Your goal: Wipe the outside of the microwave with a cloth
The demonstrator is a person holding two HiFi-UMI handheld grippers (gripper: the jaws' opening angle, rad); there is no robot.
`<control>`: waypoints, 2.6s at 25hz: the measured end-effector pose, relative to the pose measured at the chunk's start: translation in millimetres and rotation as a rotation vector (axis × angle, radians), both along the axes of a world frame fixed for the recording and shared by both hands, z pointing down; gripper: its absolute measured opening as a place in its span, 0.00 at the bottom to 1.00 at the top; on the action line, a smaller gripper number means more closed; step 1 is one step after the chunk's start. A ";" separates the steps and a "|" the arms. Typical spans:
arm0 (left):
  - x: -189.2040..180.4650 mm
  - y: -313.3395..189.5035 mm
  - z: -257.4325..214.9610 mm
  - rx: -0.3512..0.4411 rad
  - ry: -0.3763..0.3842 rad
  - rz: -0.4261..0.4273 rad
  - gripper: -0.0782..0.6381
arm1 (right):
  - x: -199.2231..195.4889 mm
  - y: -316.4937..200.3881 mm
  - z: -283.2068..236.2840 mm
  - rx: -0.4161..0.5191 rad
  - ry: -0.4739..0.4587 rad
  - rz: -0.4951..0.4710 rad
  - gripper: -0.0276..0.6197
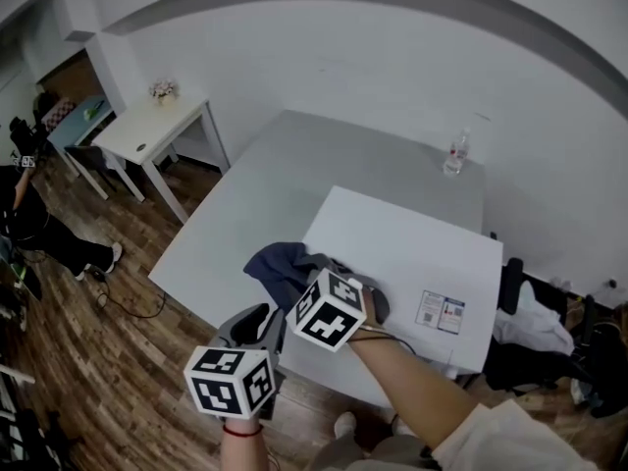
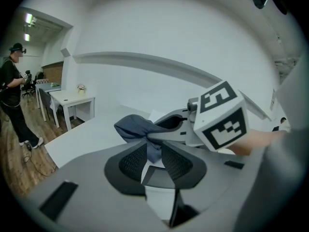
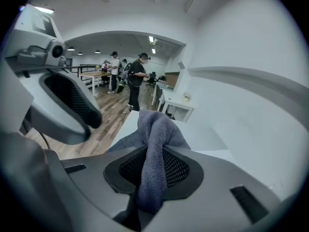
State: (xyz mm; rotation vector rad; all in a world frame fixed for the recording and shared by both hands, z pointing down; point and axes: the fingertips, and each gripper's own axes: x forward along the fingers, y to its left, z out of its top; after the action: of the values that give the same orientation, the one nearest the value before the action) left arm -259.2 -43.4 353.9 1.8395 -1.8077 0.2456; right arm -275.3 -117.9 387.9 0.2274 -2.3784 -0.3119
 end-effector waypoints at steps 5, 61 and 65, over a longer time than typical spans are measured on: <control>26.1 -23.3 -7.4 0.004 0.000 0.051 0.24 | 19.3 -87.7 -5.8 0.033 0.010 0.188 0.18; 339.0 -69.7 -52.6 0.234 0.022 0.532 0.24 | 389.5 -0.8 -86.0 -0.128 -0.484 0.261 0.25; 351.7 -62.6 -60.2 0.277 0.055 0.552 0.24 | 400.0 9.5 -99.3 -0.112 -0.555 0.252 0.17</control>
State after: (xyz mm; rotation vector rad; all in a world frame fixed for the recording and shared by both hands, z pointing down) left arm 92.5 -106.0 293.7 2.4939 -1.3123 0.1443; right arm 124.6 -108.3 288.6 0.6217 -2.8566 0.0119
